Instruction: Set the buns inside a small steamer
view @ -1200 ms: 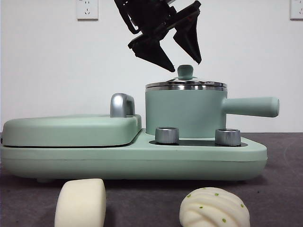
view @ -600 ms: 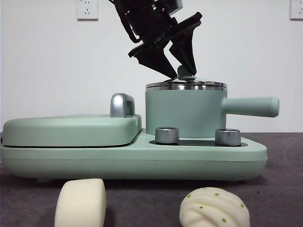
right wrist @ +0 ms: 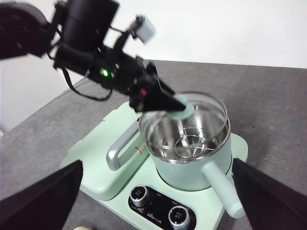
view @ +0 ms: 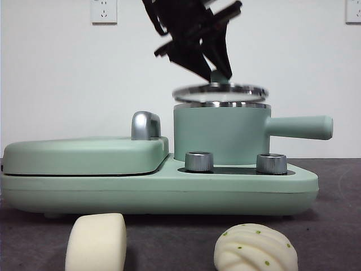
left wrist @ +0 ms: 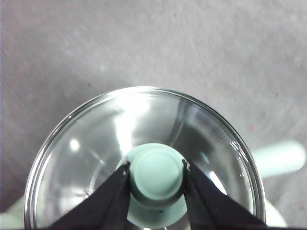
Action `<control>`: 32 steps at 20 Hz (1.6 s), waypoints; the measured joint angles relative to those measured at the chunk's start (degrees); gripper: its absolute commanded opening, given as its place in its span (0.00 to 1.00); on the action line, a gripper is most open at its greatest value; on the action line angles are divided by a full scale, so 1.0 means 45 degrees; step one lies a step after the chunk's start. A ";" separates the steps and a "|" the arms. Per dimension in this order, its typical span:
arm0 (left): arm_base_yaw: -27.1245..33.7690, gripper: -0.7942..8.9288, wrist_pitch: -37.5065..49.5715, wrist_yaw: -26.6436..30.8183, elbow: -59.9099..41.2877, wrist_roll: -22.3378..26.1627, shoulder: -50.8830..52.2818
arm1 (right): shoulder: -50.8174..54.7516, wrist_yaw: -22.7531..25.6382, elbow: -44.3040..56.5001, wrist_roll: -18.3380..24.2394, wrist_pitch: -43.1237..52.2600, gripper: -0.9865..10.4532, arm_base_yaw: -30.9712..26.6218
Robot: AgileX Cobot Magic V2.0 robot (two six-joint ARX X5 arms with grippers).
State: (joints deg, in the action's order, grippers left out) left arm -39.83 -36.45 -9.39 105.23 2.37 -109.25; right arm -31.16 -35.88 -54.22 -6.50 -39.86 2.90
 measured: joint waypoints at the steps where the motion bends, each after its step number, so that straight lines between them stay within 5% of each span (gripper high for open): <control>1: 0.0029 0.14 -0.0282 0.0010 0.0476 0.0000 0.0000 | 0.0000 0.0000 0.0000 -0.0015 0.0000 0.52 0.0000; 6: 0.0345 0.14 -0.2171 0.0005 0.2404 0.0131 0.0000 | -0.0685 -0.0073 -0.0015 -0.0544 -0.1195 0.51 0.0170; 12: 0.1399 0.14 -0.3342 0.0010 0.3444 0.0607 0.0053 | -0.2628 -0.0136 -0.0015 -0.1413 -0.2259 0.51 0.2691; 23: 0.4070 0.14 -0.3667 0.0010 0.3444 0.0865 0.0369 | -0.7606 0.3905 -0.0015 -0.4639 0.0413 0.51 1.0734; 32: 0.5479 0.14 -0.3662 0.0015 0.3444 0.0894 0.0369 | -1.2478 0.5382 -0.1219 -0.5163 0.1583 0.51 1.3046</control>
State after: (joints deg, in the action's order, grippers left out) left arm -15.18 -52.93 -9.32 120.73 6.39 -107.59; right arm -87.31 -11.66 -59.70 -29.74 -32.73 61.60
